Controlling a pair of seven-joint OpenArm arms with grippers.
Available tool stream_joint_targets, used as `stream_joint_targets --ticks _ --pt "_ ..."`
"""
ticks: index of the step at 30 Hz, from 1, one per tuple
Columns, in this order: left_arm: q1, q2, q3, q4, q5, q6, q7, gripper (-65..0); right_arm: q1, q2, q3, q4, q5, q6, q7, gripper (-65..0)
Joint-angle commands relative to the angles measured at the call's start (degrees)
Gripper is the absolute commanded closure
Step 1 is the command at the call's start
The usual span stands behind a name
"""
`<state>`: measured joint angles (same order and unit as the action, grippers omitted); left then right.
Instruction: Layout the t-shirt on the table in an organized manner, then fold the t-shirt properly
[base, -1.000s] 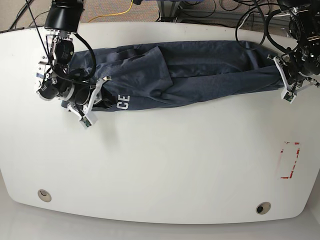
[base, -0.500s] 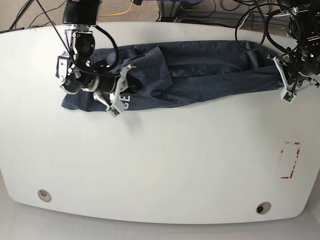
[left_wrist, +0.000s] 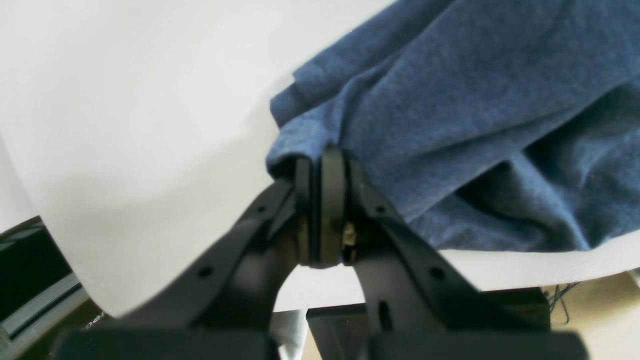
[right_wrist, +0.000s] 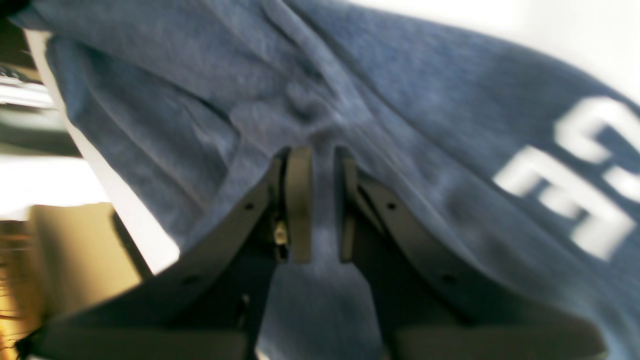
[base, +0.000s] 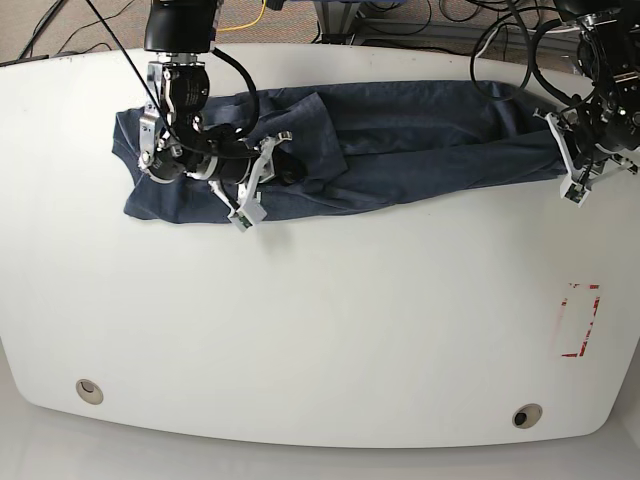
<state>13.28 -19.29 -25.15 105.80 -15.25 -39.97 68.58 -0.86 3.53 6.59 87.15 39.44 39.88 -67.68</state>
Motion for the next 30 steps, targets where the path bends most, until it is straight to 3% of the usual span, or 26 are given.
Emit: stream_joint_targets --ticks 1,8,16,30 --pt "-0.5 -0.8 0.1 0.9 -0.4 0.0 -0.6 0.0 0.6 1.6 -2.2 -2.6 1.3 0.1 4.2 -7.9" --pt "-0.4 -0.7 0.3 0.9 -0.4 0.0 -0.6 0.0 0.6 5.0 -9.3 -11.8 1.3 0.1 15.3 -7.8" --pt "0.0 -2.2 3.1 1.1 -0.6 0.0 -0.6 0.0 1.4 7.6 -11.6 -19.2 1.3 0.1 23.9 -7.8" --pt "5.1 -5.5 4.0 1.2 -0.8 0.0 -0.7 0.0 2.7 8.8 -11.3 -22.0 -0.2 0.1 24.7 -7.6"
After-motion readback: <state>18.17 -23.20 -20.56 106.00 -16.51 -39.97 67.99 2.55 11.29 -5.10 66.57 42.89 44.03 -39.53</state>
